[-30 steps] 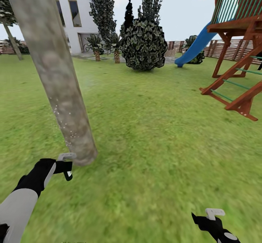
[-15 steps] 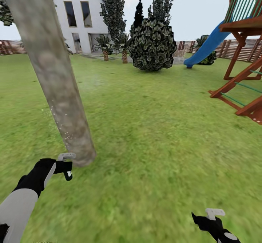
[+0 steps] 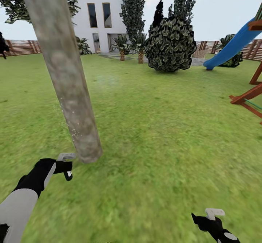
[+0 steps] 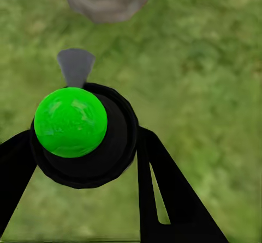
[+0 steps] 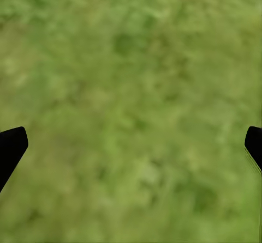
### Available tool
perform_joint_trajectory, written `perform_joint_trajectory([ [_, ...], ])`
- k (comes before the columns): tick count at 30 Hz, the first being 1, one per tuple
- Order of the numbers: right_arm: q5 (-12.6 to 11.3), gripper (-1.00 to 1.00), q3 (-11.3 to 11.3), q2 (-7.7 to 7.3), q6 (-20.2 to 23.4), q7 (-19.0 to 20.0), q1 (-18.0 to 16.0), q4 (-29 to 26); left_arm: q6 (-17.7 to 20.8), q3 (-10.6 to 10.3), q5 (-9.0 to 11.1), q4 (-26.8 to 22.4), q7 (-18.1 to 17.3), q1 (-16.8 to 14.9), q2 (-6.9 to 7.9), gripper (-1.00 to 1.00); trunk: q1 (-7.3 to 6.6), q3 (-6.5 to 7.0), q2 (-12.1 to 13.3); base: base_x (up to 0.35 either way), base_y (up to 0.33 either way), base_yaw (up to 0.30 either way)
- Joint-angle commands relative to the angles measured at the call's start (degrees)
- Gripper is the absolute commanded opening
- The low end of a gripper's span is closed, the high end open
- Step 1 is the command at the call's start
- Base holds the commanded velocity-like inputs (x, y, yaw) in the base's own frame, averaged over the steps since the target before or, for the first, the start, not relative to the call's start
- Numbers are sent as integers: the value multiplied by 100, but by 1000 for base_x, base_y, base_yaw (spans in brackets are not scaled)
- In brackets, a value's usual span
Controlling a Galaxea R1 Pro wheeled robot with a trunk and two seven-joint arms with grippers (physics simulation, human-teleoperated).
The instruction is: In the garden, pick up the pesticide atomizer on the floor and spray pesticide onto both trees until each tree trunk is fully covered.
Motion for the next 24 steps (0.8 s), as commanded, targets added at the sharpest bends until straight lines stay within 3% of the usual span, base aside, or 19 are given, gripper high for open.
perform_joint_trajectory([
  [1, 48, 100, -51, 1, -22, 33, -3, 5, 29, 23, -36, -7, -38, -5, -5, -100, -1, -5, -2, 3, -271, 277],
  [12, 48, 100, -52, 1, -22, 33, -3, 1, 29, 23, -38, -7, -38, -5, 3, -100, -1, -5, -2, 0, -269, 264],
  [24, 45, 100, -57, -33, -22, 33, -3, 1, 64, 24, -76, 40, -38, -35, 28, -100, -1, -5, -2, 0, -25, 13],
])
